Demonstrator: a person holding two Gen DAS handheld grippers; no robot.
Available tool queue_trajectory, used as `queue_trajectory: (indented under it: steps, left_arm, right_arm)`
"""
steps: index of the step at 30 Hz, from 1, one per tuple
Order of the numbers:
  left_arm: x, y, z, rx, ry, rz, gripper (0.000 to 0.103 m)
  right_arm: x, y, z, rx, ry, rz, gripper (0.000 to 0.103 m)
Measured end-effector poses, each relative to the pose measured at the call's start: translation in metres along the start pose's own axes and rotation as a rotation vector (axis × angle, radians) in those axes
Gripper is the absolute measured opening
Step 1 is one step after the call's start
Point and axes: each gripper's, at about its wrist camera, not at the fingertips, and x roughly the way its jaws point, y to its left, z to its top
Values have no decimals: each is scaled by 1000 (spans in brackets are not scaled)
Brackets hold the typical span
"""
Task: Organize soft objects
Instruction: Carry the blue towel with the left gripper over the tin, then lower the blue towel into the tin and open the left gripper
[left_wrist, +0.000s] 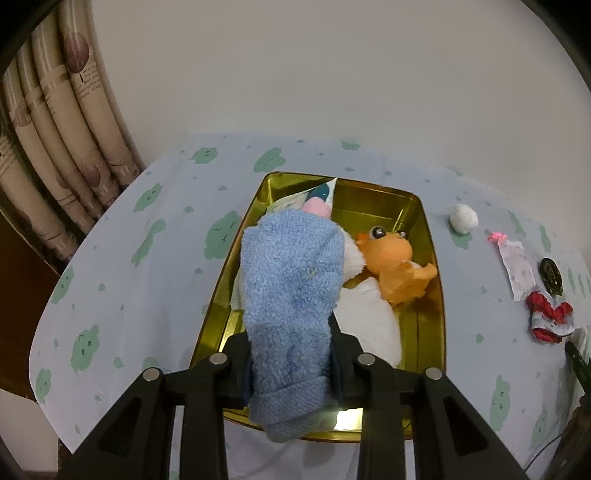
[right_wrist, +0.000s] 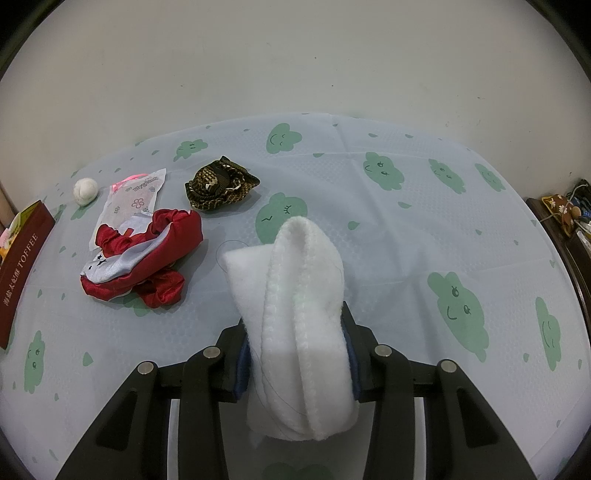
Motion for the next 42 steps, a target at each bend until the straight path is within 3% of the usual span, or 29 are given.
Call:
queue_trajectory:
  steps: [11, 14, 24, 29, 42]
  left_arm:
    - [8, 14, 1, -46, 41, 0, 40]
    - [11, 16, 1, -58, 71, -3, 50]
    - [4, 29, 3, -117, 74, -20, 53]
    - [-6, 31, 1, -131, 41, -24, 53]
    - [-27, 25, -15, -25, -94, 47, 53]
  right_arm:
    - [0, 0, 0, 0, 0, 0, 40]
    - [0, 0, 0, 0, 0, 0, 40]
    - [-1, 1, 0, -1, 1, 0, 40]
    - [-1, 1, 0, 0, 1, 1, 40]
    - [0, 2, 0, -9, 2, -8, 40]
